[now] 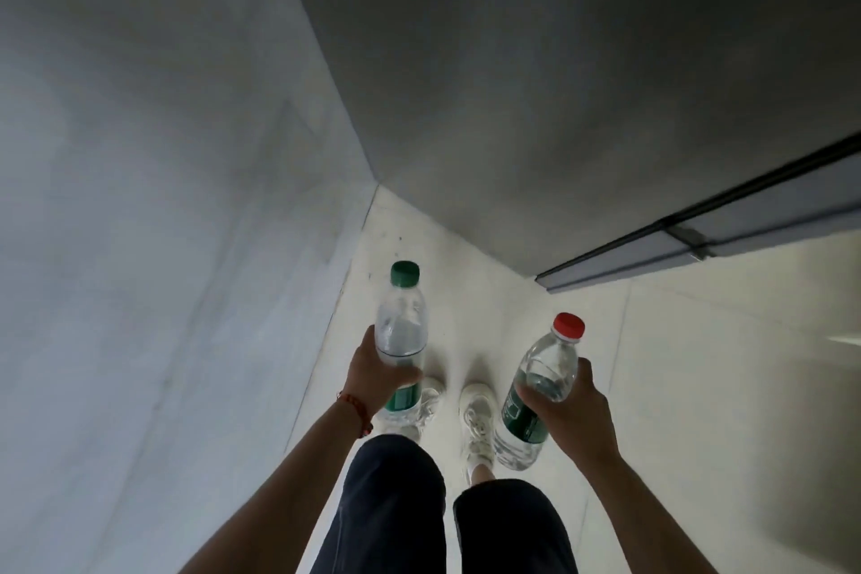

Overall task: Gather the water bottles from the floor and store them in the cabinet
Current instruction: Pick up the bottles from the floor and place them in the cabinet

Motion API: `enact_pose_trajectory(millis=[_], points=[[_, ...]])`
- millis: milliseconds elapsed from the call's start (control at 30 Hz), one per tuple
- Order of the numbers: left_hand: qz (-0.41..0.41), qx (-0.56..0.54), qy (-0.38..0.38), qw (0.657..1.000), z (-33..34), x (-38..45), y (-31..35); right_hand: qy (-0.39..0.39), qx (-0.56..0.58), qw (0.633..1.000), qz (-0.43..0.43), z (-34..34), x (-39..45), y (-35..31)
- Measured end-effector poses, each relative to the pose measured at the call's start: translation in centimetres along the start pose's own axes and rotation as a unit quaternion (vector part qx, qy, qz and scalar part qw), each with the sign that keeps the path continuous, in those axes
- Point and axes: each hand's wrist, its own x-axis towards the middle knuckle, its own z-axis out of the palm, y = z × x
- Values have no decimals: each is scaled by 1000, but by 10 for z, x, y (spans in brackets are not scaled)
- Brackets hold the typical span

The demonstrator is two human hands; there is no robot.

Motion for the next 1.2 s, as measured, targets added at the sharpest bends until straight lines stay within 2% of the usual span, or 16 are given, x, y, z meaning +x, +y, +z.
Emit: enact_pose_trajectory(millis=[133, 267, 533, 733, 1000, 1200], points=[[12, 42, -46, 998, -19, -26, 15, 40, 54, 997, 28, -19, -42, -2], [57, 120, -72, 988, -34, -49, 36, 101, 100, 989, 50, -37, -84, 0], [150, 231, -153, 949, -19, -101, 83, 211, 227, 941, 135, -71, -168, 39], [196, 273, -217, 917, 42, -150, 103, 286, 290, 889, 211, -85, -243, 103], [218, 333, -283, 872, 166, -227, 98, 346, 364, 810, 302, -98, -319, 224], [240, 367, -275, 856, 250, -275, 87, 344, 384, 793, 326, -125, -339, 301]])
